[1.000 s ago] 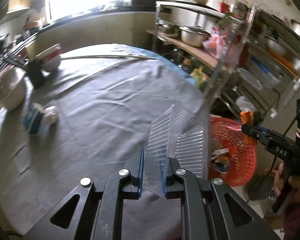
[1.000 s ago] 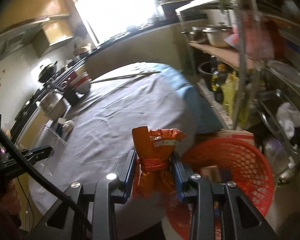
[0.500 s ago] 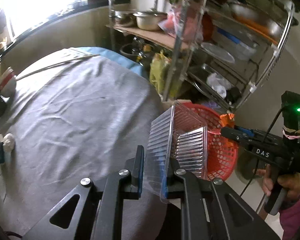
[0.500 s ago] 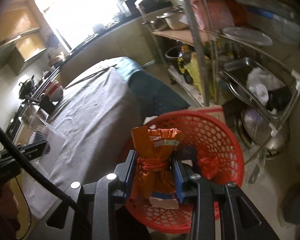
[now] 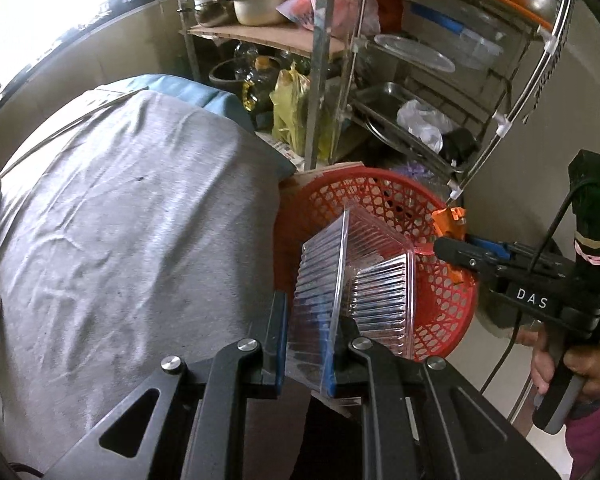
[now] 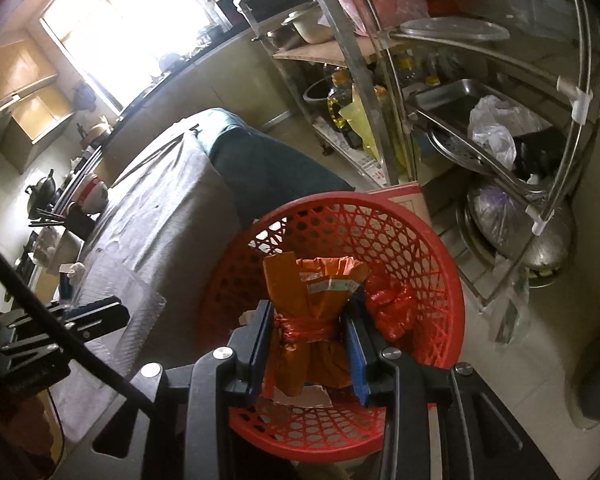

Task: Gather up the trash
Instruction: 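Open the right tool to drop the orange bag while the left tool drops the tray, then move both open tools back over the table toward the blue box and tissue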

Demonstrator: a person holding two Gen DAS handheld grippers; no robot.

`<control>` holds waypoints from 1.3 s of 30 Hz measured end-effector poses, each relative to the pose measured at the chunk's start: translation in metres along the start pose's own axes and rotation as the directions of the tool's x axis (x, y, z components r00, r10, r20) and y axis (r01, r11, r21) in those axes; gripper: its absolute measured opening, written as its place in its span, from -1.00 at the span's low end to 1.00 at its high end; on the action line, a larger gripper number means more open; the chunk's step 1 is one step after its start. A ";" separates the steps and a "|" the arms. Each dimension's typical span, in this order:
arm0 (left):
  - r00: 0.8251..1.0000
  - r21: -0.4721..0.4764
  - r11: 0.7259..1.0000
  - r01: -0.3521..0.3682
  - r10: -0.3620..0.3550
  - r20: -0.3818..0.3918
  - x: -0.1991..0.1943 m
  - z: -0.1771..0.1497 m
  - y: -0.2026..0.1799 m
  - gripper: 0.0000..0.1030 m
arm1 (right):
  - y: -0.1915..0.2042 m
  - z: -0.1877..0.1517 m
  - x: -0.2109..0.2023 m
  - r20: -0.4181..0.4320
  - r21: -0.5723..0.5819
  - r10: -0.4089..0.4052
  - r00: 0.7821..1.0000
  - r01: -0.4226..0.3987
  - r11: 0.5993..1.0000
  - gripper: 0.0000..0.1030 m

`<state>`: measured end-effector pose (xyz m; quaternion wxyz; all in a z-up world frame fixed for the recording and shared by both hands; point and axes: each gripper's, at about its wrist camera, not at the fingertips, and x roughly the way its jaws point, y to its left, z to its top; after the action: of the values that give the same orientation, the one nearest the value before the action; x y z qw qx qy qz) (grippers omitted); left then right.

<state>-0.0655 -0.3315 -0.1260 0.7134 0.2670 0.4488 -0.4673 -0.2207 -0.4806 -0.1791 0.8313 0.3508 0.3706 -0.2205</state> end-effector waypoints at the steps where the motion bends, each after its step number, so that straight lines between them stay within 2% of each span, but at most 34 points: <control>1: 1.000 0.005 1.000 0.000 0.000 -0.005 0.003 0.001 -0.002 -0.69 | -0.002 -0.001 0.002 -0.004 0.007 -0.002 1.000 0.002 1.000 -0.29; 12: 0.999 0.023 1.000 0.022 -0.021 -0.039 0.020 0.001 -0.010 -0.65 | -0.013 -0.004 0.016 -0.031 0.057 -0.006 1.000 0.008 0.998 -0.24; 13: 0.999 0.023 0.999 0.028 -0.027 -0.046 0.022 0.000 -0.010 -0.61 | -0.013 -0.003 0.017 -0.031 0.059 -0.016 0.999 0.018 0.998 -0.24; 14: 0.998 0.023 0.999 0.030 -0.029 -0.048 0.022 0.000 -0.010 -0.58 | -0.014 -0.003 0.016 -0.030 0.061 -0.022 0.999 0.023 0.998 -0.11; 16: 0.998 0.022 0.999 0.029 -0.028 -0.047 0.022 -0.001 -0.009 -0.36 | -0.016 -0.003 0.014 -0.019 0.083 -0.007 1.000 0.009 0.997 0.10; 19: 0.999 0.018 0.999 0.031 -0.031 -0.024 0.016 -0.003 -0.006 -0.14 | -0.018 -0.001 0.010 -0.007 0.098 0.006 1.000 -0.006 0.995 0.13; 26: 0.999 -0.009 1.000 0.019 -0.019 0.042 -0.013 -0.010 0.014 0.02 | -0.002 0.003 0.006 -0.001 0.061 0.007 1.000 -0.007 0.998 0.13; 29: 0.998 -0.042 0.999 -0.017 0.019 0.064 -0.028 -0.021 0.032 0.08 | 0.012 0.005 0.005 0.001 0.037 0.026 1.000 -0.026 0.999 0.13; 34: 0.986 -0.150 0.981 -0.125 0.139 0.087 -0.056 -0.054 0.080 0.21 | 0.055 0.013 0.008 -0.005 -0.050 0.063 0.998 -0.063 0.997 0.13; 36: 0.979 -0.226 0.961 -0.162 0.185 0.083 -0.068 -0.074 0.109 0.21 | 0.075 0.016 0.011 -0.019 -0.076 0.090 0.996 -0.091 0.993 0.13; 39: 0.963 -0.339 0.913 -0.227 0.262 0.063 -0.086 -0.104 0.154 0.21 | 0.110 0.020 0.019 -0.042 -0.134 0.120 0.992 -0.124 0.983 0.13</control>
<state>0.0199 -0.1470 -0.1027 0.8237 0.1731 0.4443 -0.3068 -0.1301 -0.4254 -0.1379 0.8588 0.3188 0.3768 -0.1372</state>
